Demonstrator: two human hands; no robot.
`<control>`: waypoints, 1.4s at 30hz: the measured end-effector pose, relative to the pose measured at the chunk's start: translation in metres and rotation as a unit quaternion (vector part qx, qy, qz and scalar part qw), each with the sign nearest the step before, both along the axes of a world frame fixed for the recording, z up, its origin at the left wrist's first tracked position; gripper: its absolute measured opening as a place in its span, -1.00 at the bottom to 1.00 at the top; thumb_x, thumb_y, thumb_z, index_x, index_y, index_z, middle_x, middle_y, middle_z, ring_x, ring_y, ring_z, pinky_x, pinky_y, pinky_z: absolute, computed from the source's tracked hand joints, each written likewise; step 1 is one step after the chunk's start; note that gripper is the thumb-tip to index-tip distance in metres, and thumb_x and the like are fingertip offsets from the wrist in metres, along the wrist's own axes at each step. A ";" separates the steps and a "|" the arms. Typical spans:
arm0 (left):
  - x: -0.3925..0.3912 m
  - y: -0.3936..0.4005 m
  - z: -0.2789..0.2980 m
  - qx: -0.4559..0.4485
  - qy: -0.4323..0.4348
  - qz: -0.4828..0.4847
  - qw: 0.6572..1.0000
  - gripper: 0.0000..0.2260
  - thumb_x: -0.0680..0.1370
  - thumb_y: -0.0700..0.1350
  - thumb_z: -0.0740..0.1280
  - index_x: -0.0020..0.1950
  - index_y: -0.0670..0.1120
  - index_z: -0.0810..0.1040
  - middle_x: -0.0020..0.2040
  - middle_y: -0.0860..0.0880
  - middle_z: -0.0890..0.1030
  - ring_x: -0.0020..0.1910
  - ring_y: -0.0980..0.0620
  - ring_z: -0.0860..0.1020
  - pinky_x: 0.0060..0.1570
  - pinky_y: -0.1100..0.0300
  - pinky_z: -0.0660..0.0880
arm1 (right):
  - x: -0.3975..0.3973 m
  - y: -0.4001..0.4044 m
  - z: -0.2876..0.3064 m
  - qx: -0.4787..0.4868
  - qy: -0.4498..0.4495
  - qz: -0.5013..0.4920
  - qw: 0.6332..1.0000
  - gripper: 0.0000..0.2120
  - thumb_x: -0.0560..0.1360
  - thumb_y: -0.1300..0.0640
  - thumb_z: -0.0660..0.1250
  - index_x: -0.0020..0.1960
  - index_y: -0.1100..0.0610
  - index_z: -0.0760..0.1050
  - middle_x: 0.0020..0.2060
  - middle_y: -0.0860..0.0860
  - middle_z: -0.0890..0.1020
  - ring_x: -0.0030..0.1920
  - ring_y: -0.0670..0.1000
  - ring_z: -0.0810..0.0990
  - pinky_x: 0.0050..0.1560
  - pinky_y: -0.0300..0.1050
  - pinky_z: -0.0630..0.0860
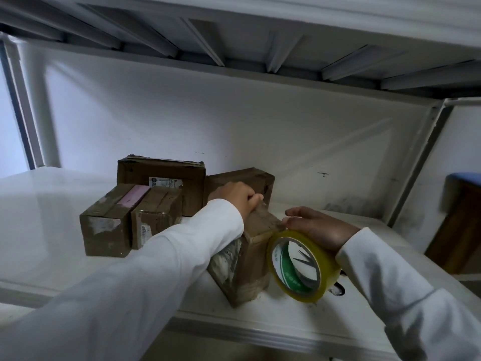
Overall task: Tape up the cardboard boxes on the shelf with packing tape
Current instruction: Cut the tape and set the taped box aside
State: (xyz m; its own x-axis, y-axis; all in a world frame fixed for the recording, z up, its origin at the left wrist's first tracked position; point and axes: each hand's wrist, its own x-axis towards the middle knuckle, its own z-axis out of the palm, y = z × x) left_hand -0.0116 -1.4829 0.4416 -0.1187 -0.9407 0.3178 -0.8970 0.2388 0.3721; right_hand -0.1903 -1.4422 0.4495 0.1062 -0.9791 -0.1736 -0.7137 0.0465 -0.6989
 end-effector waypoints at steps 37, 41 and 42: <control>-0.024 0.009 -0.012 0.238 -0.210 -0.168 0.933 -0.19 0.48 0.42 -0.03 0.56 0.02 -0.22 0.55 0.08 -0.27 0.52 0.06 -0.29 0.42 -0.05 -0.34 | -0.007 0.006 -0.037 0.087 -0.039 0.000 0.995 -0.71 0.55 -0.14 0.17 -0.07 0.05 0.53 -0.24 0.04 0.57 -0.22 0.00 0.51 0.11 -0.02 0.42; -0.029 0.004 -0.020 0.223 -0.189 -0.130 0.947 -0.31 0.56 0.33 -0.14 0.56 -0.03 -0.19 0.56 0.04 -0.24 0.53 0.03 -0.24 0.44 -0.03 -0.30 | -0.001 0.013 -0.049 0.081 -0.100 -0.023 0.991 -0.63 0.50 -0.23 0.19 -0.06 0.05 0.55 -0.22 0.03 0.61 -0.19 0.02 0.56 0.07 -0.04 0.47; -0.029 0.002 -0.022 0.220 -0.181 -0.121 0.951 -0.32 0.57 0.32 -0.13 0.56 -0.03 -0.19 0.56 0.03 -0.23 0.53 0.02 -0.24 0.44 -0.04 -0.29 | 0.001 0.013 -0.053 0.060 -0.116 -0.036 0.991 -0.60 0.49 -0.24 0.21 -0.02 0.07 0.57 -0.21 0.04 0.62 -0.19 0.02 0.58 0.05 -0.04 0.49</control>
State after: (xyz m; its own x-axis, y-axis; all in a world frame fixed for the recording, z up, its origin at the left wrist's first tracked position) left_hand -0.0406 -1.4808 0.4200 -0.3743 -0.9046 -0.2038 -0.9243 0.3463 0.1605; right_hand -0.1896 -1.4292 0.3968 0.0874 -0.9591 -0.2692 -0.5268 0.1848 -0.8297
